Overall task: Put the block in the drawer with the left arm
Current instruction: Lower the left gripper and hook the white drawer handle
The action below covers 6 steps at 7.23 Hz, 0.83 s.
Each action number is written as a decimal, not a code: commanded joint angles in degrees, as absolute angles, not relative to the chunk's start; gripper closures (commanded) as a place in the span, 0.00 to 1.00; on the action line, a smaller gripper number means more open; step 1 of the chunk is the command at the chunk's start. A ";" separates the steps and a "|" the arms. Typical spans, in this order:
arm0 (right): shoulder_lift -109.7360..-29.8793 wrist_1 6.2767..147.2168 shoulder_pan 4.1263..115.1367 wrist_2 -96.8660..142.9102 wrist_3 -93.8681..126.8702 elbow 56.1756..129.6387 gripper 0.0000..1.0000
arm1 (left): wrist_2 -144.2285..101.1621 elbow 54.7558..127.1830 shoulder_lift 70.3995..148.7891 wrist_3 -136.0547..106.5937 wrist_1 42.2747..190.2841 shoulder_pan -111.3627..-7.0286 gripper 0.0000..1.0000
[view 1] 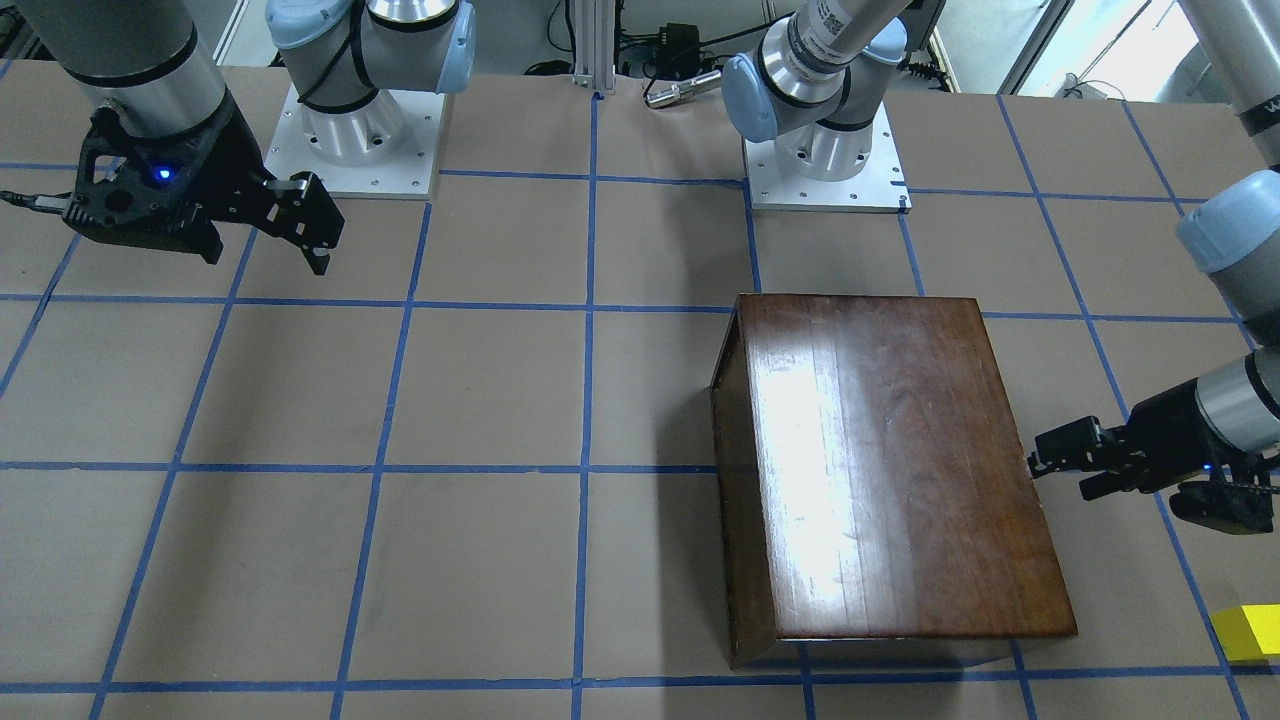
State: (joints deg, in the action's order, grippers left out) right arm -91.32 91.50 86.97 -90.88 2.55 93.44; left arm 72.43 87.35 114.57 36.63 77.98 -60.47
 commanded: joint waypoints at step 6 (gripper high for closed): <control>-91.32 91.49 87.01 -90.88 2.55 93.43 0.00 | 72.42 87.28 116.10 36.30 77.96 -60.64 0.00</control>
